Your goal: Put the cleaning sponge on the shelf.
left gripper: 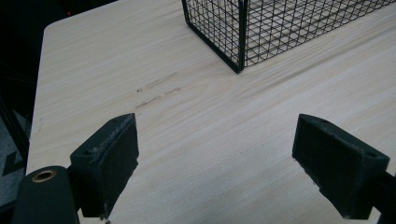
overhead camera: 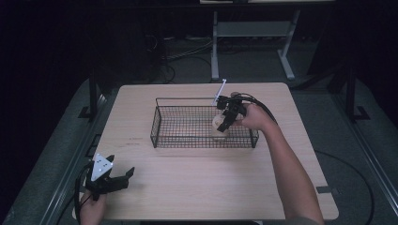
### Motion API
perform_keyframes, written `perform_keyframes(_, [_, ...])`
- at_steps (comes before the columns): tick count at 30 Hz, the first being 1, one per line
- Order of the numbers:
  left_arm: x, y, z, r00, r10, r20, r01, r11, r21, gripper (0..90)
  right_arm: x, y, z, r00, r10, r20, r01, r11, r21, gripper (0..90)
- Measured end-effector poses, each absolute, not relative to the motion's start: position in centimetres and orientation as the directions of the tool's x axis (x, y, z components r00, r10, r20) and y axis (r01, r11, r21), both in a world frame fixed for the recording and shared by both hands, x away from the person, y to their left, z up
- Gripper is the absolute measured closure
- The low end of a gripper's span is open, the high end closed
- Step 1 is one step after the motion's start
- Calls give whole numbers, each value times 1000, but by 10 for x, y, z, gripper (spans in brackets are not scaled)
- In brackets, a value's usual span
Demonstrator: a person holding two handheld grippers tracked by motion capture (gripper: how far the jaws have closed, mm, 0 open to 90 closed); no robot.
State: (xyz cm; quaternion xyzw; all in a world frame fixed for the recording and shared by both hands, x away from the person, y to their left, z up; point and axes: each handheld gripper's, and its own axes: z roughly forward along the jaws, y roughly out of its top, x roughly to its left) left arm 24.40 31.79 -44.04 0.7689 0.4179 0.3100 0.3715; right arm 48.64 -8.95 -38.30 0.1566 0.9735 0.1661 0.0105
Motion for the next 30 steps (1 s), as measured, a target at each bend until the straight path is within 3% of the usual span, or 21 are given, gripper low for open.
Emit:
perform_keyframes(11, [243, 319, -440, 453, 876, 166, 413, -372, 831, 137, 485, -81, -385, -952, 304, 30, 296, 895, 334, 276])
perform_keyframes(17, [243, 319, -440, 456, 874, 168, 411, -374, 831, 137, 484, -80, -384, -948, 315, 38, 309, 889, 337, 207])
perform_keyframes(30, [242, 318, -440, 459, 871, 173, 409, -380, 830, 137, 475, -93, -369, -937, 348, 29, 330, 856, 399, 172])
